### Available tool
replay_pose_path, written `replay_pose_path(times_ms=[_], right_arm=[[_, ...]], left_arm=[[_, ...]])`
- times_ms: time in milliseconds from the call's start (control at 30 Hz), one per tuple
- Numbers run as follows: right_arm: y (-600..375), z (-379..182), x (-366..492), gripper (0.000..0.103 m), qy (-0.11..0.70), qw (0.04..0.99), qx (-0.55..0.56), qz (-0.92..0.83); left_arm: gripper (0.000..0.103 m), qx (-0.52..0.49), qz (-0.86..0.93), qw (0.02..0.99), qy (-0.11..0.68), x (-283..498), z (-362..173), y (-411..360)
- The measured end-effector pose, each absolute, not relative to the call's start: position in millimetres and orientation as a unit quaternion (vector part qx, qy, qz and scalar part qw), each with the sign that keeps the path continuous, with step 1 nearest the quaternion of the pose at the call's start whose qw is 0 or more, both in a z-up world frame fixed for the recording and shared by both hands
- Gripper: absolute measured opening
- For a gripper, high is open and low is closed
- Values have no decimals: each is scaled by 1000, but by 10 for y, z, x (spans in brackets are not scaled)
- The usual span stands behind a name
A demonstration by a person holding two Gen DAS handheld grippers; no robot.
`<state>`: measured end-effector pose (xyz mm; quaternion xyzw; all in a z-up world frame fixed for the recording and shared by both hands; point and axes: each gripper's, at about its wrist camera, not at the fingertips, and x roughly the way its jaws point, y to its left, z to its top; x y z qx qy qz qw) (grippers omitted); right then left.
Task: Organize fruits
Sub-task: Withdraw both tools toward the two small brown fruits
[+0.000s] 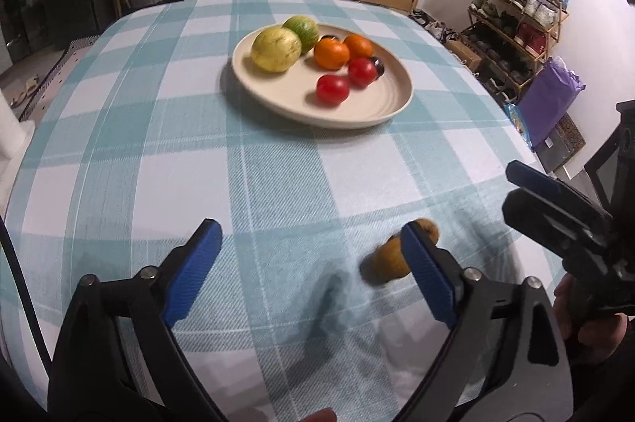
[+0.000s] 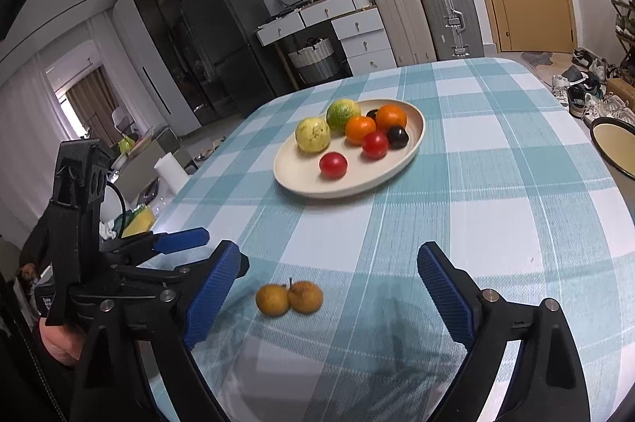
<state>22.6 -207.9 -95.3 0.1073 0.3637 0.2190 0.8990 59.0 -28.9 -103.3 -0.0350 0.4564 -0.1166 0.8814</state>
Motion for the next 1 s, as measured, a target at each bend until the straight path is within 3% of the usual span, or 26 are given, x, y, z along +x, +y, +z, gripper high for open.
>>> replay_pose_path(times_ms=[67, 300, 1000], right_arm=[[-2072, -981, 208, 95, 367, 898, 105, 218], [-2056, -1082, 201, 95, 382, 893, 104, 213], [-2180, -1179, 228, 95, 388, 889, 124, 207]], left_arm=[[99, -41, -115, 880, 459, 567, -1070, -251], [102, -39, -131, 872, 470, 519, -1144, -271], [101, 19, -162, 861, 481, 518, -1263, -659]])
